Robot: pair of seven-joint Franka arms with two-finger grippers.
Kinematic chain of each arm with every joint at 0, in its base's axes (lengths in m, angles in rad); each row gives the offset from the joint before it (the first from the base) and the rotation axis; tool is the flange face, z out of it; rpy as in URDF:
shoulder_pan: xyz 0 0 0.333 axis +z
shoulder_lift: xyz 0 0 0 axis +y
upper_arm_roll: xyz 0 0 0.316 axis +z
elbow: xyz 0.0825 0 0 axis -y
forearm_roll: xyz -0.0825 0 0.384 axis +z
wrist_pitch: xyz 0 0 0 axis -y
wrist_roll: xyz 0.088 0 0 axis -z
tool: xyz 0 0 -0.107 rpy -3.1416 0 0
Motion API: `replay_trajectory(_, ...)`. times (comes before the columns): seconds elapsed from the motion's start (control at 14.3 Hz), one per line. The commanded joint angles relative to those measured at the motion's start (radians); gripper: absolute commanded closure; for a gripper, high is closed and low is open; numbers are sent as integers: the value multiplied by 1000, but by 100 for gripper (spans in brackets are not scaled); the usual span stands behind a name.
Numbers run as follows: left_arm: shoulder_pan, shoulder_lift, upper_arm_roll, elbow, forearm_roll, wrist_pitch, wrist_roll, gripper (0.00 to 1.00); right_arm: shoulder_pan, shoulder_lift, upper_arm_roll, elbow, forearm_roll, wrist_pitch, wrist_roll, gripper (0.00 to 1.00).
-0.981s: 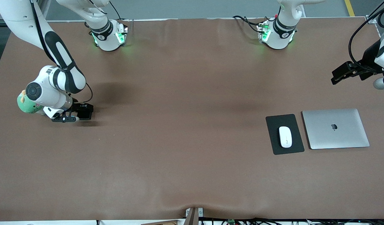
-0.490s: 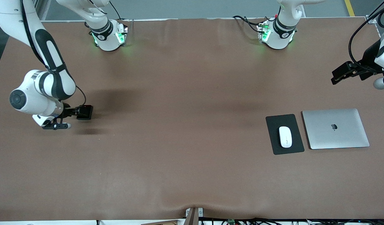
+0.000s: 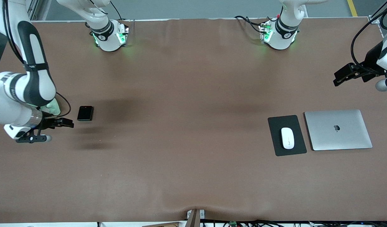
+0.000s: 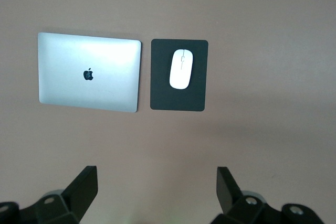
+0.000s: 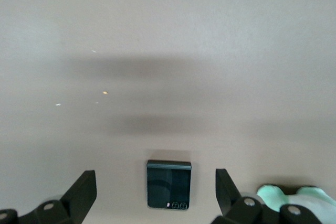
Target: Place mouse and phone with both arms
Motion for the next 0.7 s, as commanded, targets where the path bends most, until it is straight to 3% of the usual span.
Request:
replay_trajectory(0.0,4,4,5,9,-18,7,28,0,-16,63,15,201,-21,-164,-6,0)
replay_trajectory(0.35,4,7,8,15,-19,7,28,0,-14,62,13,366,-23,-317,-3,0)
replay_trajectory(0.63,4,7,9,15,-18,6,29,0,-8,51,16,490,-87,-430,-6,0)
